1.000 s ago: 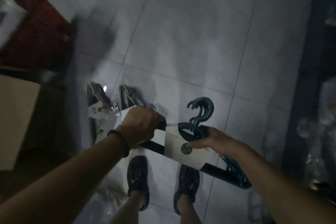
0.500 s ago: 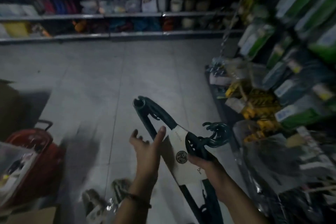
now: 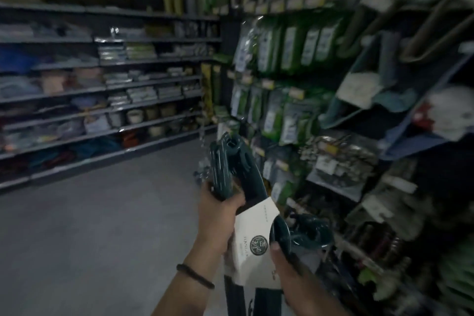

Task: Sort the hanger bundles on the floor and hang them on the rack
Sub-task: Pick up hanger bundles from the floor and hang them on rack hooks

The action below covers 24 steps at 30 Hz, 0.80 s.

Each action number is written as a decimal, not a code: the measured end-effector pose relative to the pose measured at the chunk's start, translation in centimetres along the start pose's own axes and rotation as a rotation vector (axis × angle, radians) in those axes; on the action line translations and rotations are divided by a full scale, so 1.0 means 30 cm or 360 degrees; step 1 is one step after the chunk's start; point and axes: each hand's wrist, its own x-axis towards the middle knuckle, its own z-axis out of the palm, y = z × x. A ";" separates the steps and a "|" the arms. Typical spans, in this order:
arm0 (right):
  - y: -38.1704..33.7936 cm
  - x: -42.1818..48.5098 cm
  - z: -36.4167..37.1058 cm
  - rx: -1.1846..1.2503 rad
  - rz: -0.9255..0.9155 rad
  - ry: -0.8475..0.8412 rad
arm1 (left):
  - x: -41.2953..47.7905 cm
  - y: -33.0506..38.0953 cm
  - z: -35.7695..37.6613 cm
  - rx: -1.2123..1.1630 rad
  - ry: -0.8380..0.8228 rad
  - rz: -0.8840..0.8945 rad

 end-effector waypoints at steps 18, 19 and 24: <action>-0.083 -0.577 -1.448 -0.0801 -0.0861 0.1664 | -0.757 0.313 1.351 -0.0083 -0.1357 0.0387; -0.057 -0.610 -1.508 -0.0813 -0.0838 0.1755 | -0.810 0.331 1.408 -0.0077 -0.1449 0.0401; 0.034 -0.776 -1.764 -0.0945 -0.0714 0.2082 | -1.009 0.412 1.669 -0.0135 -0.1921 0.0573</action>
